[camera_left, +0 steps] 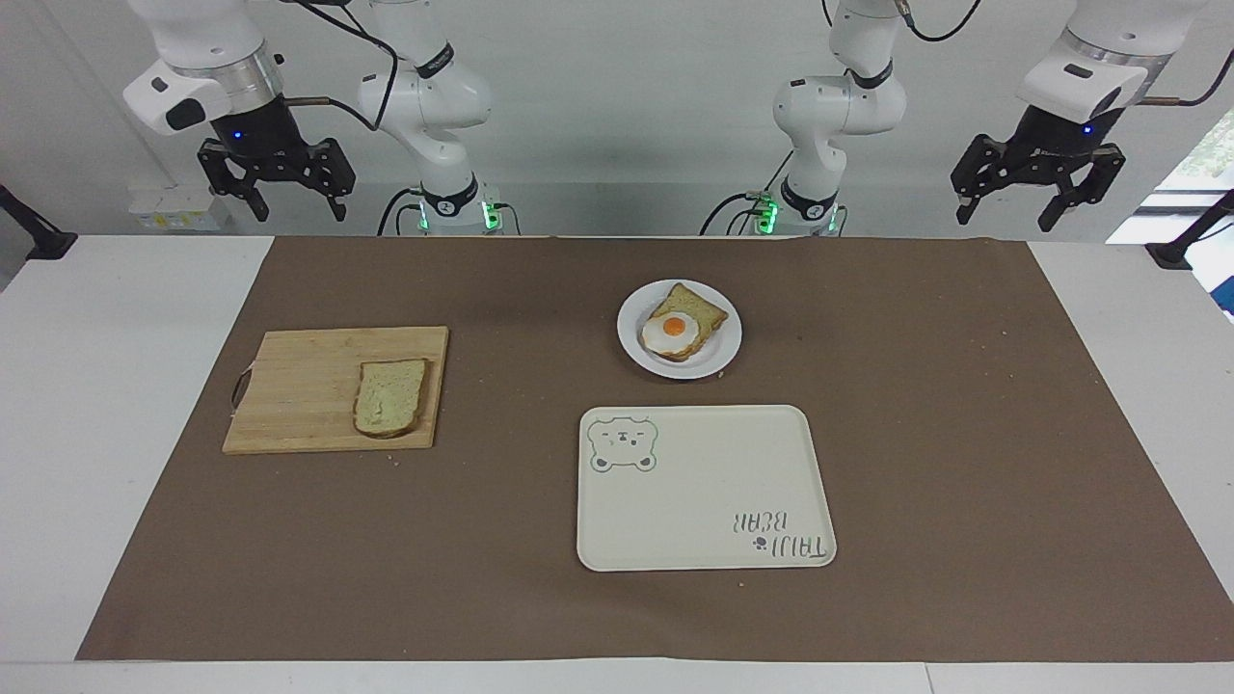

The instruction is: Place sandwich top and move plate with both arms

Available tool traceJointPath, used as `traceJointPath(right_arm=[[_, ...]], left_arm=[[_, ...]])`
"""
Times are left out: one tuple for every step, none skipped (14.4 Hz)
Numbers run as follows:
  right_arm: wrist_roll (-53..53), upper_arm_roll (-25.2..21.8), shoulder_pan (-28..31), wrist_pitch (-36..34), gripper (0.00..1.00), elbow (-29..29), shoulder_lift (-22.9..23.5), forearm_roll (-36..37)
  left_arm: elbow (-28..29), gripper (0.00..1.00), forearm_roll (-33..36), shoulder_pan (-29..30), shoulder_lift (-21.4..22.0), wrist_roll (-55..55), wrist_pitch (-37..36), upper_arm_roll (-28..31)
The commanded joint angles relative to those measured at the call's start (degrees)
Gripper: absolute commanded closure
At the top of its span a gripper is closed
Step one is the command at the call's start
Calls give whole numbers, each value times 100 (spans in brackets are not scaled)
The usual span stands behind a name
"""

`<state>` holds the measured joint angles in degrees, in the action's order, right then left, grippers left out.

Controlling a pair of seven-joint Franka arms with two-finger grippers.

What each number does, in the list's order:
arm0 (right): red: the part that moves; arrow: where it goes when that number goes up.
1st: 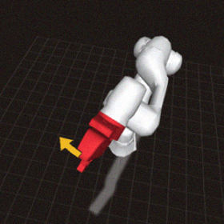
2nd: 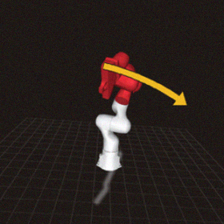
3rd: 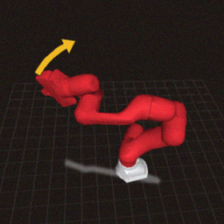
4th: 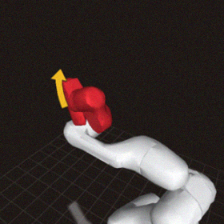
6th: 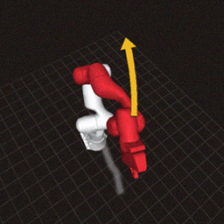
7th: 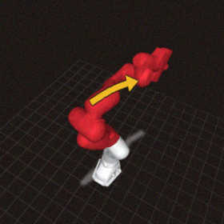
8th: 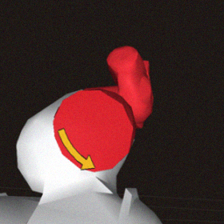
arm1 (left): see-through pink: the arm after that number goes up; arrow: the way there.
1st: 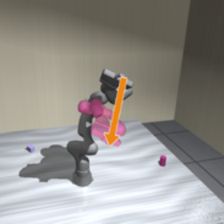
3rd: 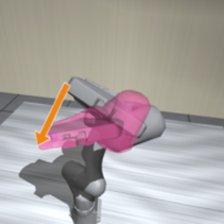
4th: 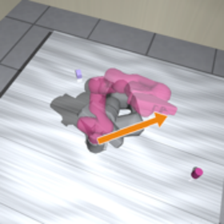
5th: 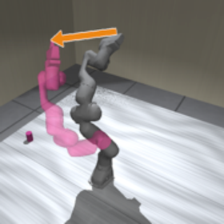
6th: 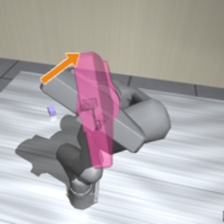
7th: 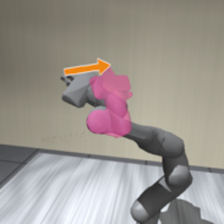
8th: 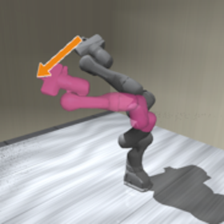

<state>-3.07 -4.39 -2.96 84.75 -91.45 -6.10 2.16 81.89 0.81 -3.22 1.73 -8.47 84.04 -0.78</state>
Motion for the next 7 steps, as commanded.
traceJointPath(right_arm=[[43, 9, 24, 68, 0, -84, -50, -128], [43, 9, 24, 68, 0, -84, -50, -128], [43, 9, 24, 68, 0, -93, -50, -128], [43, 9, 24, 68, 0, -110, -58, -128], [34, 9, 24, 76, 0, -145, -84, -128], [34, 9, 24, 76, 0, -154, -93, -128], [34, 9, 24, 76, 0, -163, -102, -128]], left_arm=[[3, 0, 33, 59, 64, 39, -80, -36], [3, 0, 33, 59, 64, 39, -80, -36], [3, 0, 33, 59, 64, 39, -80, -36], [3, 0, 33, 59, 64, 39, -80, -36], [3, 0, 33, 59, 64, 39, -89, -36], [3, 0, 33, 59, 64, 39, -80, -36], [11, 0, 33, 59, 64, 39, -80, -36]])
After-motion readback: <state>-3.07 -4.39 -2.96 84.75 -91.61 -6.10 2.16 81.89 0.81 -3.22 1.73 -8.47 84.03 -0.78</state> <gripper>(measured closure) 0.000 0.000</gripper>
